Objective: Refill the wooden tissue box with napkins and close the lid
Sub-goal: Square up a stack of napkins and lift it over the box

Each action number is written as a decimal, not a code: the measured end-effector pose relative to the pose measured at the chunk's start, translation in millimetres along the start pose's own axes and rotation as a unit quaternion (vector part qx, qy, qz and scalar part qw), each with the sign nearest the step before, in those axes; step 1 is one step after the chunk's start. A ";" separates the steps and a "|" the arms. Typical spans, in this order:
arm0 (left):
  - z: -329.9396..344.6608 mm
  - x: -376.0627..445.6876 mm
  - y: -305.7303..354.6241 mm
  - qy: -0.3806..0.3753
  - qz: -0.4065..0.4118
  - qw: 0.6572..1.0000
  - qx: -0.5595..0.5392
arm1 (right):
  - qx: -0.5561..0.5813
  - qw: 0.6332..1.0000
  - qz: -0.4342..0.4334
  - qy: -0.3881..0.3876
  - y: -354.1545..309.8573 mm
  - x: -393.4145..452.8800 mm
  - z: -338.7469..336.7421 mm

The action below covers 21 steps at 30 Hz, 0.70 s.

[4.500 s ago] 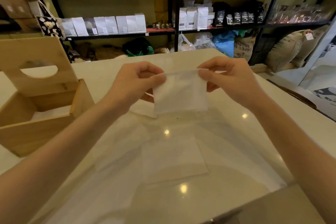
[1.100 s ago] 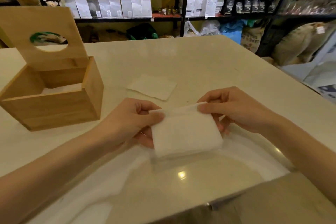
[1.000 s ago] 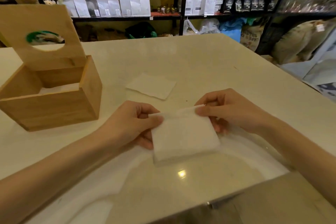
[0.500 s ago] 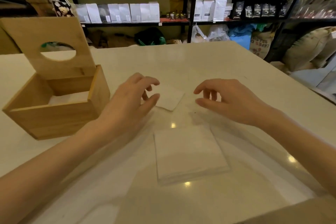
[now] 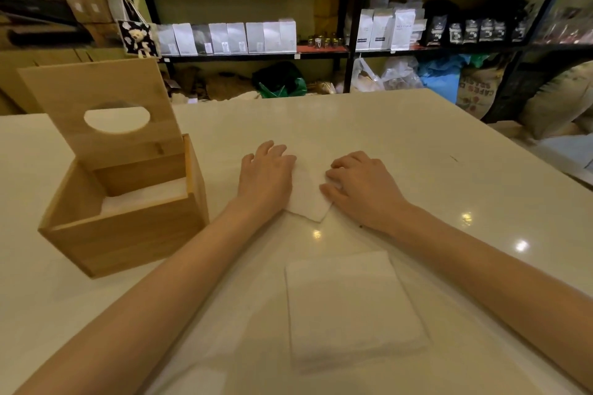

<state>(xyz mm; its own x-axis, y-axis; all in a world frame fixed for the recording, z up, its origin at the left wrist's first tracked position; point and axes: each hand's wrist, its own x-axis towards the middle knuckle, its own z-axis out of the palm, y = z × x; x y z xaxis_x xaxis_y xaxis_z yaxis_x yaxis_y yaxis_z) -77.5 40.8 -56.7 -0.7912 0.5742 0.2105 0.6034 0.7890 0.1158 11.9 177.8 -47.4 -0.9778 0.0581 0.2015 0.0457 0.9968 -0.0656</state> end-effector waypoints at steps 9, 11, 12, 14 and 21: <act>6.2 -9.3 4.0 0.081 -0.001 0.995 -0.055 | 0.072 0.997 0.012 0.040 5.5 -4.2 4.4; 5.4 -11.8 4.1 0.078 -0.007 0.995 -0.067 | 0.092 0.995 0.013 0.045 5.7 -5.2 4.0; 5.2 -12.9 3.4 0.074 -0.010 0.994 -0.080 | 0.103 0.994 0.011 0.046 5.8 -6.1 3.5; 4.8 -14.9 1.3 0.059 -0.017 0.991 -0.117 | 0.136 0.990 0.010 0.041 5.0 -9.4 0.3; -0.6 -23.3 -6.5 0.042 -0.003 0.976 -0.212 | 0.201 0.979 0.017 0.032 -1.9 -17.1 -12.4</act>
<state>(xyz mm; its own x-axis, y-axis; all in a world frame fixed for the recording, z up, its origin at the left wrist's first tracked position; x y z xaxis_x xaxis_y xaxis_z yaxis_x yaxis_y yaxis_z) -62.9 22.2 -61.8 -0.7942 0.5362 0.2858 0.6005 0.6208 0.5040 31.1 175.6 -38.5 -0.9614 0.1077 0.2531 -0.0187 0.8924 -0.4509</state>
